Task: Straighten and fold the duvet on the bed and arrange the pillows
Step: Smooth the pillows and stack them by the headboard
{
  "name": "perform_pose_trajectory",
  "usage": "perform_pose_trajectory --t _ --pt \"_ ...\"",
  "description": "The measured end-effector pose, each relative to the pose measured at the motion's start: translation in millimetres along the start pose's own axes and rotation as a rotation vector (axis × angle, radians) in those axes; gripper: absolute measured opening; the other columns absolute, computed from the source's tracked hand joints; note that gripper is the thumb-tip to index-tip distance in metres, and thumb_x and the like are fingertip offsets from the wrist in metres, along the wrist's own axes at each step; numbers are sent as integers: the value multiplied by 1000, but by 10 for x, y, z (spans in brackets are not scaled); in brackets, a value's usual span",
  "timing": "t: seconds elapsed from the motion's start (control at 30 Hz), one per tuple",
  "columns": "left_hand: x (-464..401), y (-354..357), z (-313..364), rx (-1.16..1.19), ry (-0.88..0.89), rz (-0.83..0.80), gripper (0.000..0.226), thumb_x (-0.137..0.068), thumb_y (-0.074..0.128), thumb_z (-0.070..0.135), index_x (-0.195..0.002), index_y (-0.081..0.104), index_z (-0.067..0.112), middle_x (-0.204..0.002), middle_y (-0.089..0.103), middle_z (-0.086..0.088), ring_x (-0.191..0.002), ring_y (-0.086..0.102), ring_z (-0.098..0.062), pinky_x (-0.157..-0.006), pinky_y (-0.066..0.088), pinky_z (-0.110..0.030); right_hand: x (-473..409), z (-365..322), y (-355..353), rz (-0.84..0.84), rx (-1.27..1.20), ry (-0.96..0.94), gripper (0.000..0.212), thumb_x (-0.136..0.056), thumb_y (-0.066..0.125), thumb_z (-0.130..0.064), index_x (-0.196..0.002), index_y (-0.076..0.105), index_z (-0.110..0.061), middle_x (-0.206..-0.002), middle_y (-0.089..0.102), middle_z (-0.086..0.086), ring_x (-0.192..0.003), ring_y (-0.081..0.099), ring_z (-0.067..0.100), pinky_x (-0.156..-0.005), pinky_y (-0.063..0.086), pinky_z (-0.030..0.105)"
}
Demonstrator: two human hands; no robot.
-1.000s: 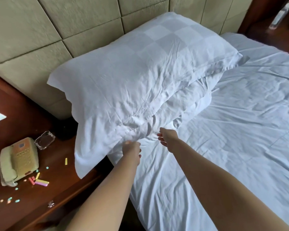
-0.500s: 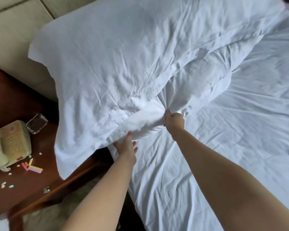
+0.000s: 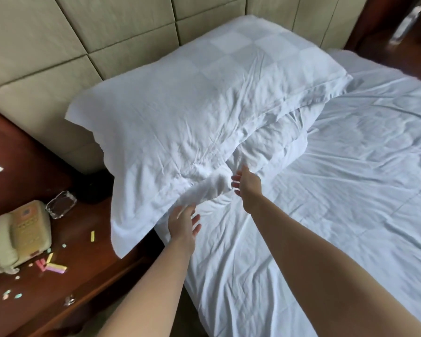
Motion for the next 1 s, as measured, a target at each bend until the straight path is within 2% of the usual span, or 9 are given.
perform_pose_trajectory --t 0.17,0.3,0.4,0.47,0.57,0.7,0.77,0.87,1.0 --pt "264 166 520 190 86 -141 41 -84 66 47 -108 57 15 -110 60 -3 -101 61 -21 -84 49 -36 217 -546 346 -249 -167 72 64 -93 45 -58 -140 40 -16 -133 51 9 -118 54 22 -101 43 35" --pt "177 96 937 258 165 -66 46 -90 58 47 -123 51 17 -115 57 -3 -106 59 -21 -86 49 -37 85 -706 619 -251 -117 98 61 -83 57 -63 -123 48 -17 -114 58 6 -94 61 18 -82 47 28" --pt "156 35 1128 245 214 -15 21 -96 54 31 -115 53 22 -107 57 3 -107 57 -19 -94 47 -36 -4 -935 748 -138 -44 28 30 -88 63 -39 -81 51 -13 -69 49 4 -54 46 12 -47 37 17" --pt "160 -7 1297 232 288 21 18 -97 53 24 -113 56 17 -109 59 -2 -104 58 -20 -91 50 -33 -4 -1059 786 -59 54 -87 22 -92 58 -26 -80 48 -10 -68 44 5 -51 40 14 -35 28 17" --pt "-1 -134 1562 234 395 99 17 -90 55 10 -107 58 9 -99 61 -9 -89 62 -22 -67 55 -26 100 -750 874 5 84 -120 22 -97 49 -31 -101 49 -10 -86 49 7 -71 47 19 -43 30 25" --pt "-249 -333 1402 142 309 239 22 -77 47 -10 -88 63 0 -70 65 -6 -78 60 -22 -55 50 -21 19 -81 995 -79 -4 1 28 -91 58 -35 -75 40 -22 -77 47 1 -63 43 13 -49 32 18" --pt "-242 -304 1178 19 242 226 15 -81 52 -1 -72 64 -2 -56 65 -2 -69 58 -21 -58 45 -24 -89 -44 851 -50 9 46 28 -82 68 -38 -79 48 -19 -72 48 -1 -62 46 11 -54 38 19" --pt "-146 -191 1102 49 243 230 21 -90 58 20 -72 61 8 -70 59 -6 -59 52 -16 -55 42 -24 -102 -117 644 -33 -92 105 52 -66 78 -40 -106 59 -12 -93 62 6 -82 59 19 -73 49 28" --pt "-41 -230 1240 130 282 336 23 -84 68 30 -73 62 10 -72 60 -4 -57 53 -15 -54 45 -25 -16 -439 548 -20 -313 -17 13 -82 68 -10 -79 56 -9 -76 56 7 -61 54 14 -55 48 24"
Point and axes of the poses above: each hand's wrist, its own x-axis away from the middle knuckle, its own y-axis out of the palm, z = x × y, the point moved 7 cm from there along -x, towards the middle knuckle
